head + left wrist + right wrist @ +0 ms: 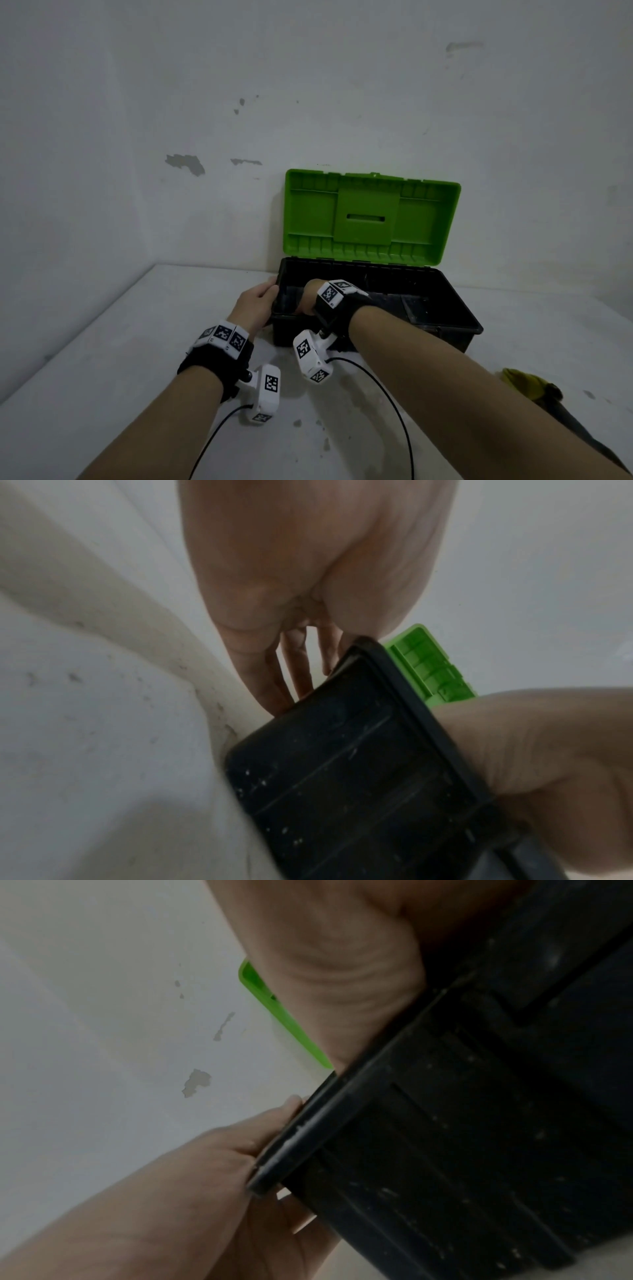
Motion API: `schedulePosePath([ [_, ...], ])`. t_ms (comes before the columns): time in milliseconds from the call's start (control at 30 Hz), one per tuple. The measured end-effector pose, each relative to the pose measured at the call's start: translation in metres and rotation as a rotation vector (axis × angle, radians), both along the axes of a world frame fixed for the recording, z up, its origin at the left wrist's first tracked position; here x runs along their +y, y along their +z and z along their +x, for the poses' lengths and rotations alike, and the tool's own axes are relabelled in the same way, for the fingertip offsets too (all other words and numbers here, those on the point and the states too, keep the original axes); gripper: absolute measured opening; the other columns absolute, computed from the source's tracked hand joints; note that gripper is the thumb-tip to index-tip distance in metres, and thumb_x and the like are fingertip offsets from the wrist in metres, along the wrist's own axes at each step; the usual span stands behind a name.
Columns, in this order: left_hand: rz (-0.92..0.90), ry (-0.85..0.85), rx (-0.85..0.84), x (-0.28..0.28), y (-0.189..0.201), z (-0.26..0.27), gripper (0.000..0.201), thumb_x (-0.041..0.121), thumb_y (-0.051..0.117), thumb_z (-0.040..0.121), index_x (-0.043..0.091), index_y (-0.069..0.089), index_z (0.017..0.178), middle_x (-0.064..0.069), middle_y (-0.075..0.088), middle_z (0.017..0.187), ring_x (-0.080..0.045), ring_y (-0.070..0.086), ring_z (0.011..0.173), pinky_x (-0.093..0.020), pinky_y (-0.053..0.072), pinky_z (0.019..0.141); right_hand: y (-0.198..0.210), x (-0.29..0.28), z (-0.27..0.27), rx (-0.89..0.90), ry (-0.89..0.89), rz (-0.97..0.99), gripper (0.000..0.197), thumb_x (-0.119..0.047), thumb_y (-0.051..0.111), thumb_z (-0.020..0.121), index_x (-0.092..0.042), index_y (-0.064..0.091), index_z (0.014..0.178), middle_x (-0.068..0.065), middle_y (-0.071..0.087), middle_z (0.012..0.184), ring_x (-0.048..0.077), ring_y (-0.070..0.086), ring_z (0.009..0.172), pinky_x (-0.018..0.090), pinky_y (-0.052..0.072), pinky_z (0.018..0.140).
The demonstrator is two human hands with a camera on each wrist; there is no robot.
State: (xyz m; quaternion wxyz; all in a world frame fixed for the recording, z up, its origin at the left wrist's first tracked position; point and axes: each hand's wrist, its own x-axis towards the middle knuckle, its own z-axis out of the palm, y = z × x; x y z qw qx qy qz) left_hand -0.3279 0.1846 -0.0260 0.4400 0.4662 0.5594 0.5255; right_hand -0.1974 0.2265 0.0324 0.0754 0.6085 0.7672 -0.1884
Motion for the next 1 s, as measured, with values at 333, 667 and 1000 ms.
schedulePosePath([
  [333, -0.012, -0.004, 0.08, -0.001, 0.003, -0.002, 0.031, 0.015, 0.05, 0.103, 0.019, 0.067, 0.129, -0.01, 0.068, 0.125, -0.027, 0.065, 0.115, -0.047, 0.049, 0.105, -0.013, 0.008, 0.019, 0.069, 0.021, 0.073, 0.027, -0.036, 0.064, 0.085, -0.021, 0.066, 0.107, 0.006, 0.065, 0.099, 0.022, 0.057, 0.079, 0.035, 0.054, 0.083],
  [667, -0.067, 0.119, 0.299, 0.009, 0.043, -0.006, 0.041, 0.025, 0.059, 0.099, 0.007, 0.058, 0.136, -0.017, 0.061, 0.131, -0.035, 0.059, 0.12, -0.049, 0.046, 0.107, 0.046, -0.007, 0.134, 0.225, -0.273, 0.199, 0.032, -0.037, 0.063, 0.087, -0.007, 0.064, 0.075, 0.009, 0.06, 0.075, 0.022, 0.054, 0.064, 0.025, 0.043, 0.056],
  [1000, 0.038, 0.188, 0.396, 0.067, 0.108, 0.019, 0.06, 0.038, 0.056, 0.1, 0.009, 0.04, 0.15, -0.016, 0.051, 0.145, -0.035, 0.052, 0.128, -0.047, 0.041, 0.111, 0.076, 0.042, 0.25, 0.378, -0.59, 0.48, 0.073, -0.051, 0.06, 0.09, -0.002, 0.038, 0.14, 0.02, 0.05, 0.137, 0.035, 0.054, 0.118, 0.042, 0.049, 0.095],
])
